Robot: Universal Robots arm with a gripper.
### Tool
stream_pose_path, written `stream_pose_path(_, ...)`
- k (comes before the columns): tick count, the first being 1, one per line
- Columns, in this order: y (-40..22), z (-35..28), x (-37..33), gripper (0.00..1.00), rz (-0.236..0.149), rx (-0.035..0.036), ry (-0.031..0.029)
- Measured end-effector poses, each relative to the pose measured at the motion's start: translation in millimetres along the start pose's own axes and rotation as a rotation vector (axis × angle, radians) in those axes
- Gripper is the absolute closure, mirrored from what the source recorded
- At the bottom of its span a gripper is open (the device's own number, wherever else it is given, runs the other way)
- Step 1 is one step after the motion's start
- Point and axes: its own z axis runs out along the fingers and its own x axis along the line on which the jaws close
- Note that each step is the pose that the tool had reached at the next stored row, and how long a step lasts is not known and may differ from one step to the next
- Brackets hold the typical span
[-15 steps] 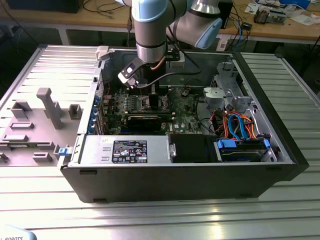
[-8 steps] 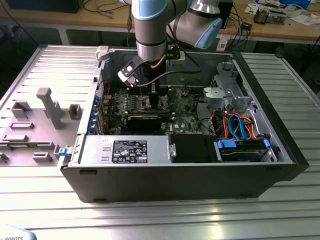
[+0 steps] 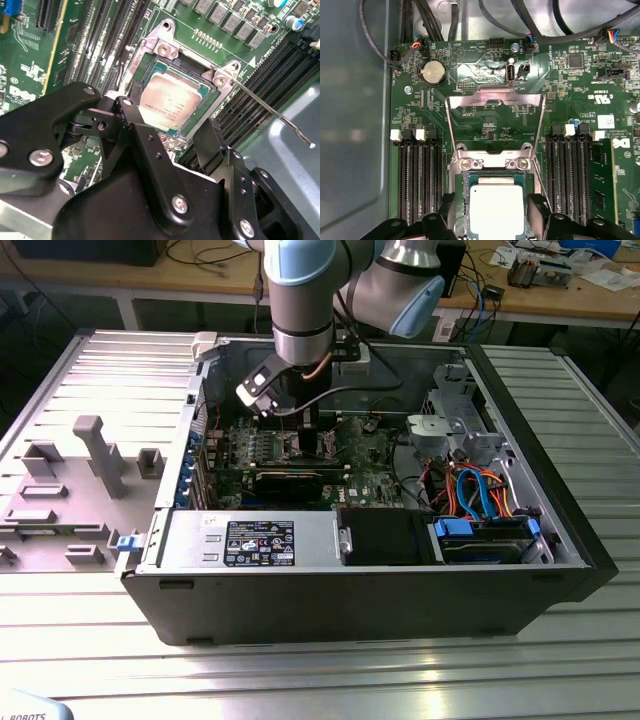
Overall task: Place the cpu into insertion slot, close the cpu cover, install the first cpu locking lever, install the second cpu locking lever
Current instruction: 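Place the cpu into insertion slot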
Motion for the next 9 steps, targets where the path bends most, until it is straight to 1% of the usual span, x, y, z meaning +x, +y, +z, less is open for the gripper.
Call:
stream_pose_path(2, -0.1, 0.6, 0.1, 0.32, 0.001, 0.0002, 0.0075)
stream_pose_path(5, -0.1, 0.7, 0.1, 0.32, 0.001, 0.0002, 0.0072)
stream_pose_path(7, 0.0, 0.1, 0.1, 0.32, 0.000, 0.0000, -0.0059)
stream_pose_path(8, 0.1, -1.2, 0.1, 0.32, -0.001, 0.0001, -0.0072)
stream_pose_path(9, 0.2, -2.6, 0.2, 0.32, -0.001, 0.0000, -0.0070)
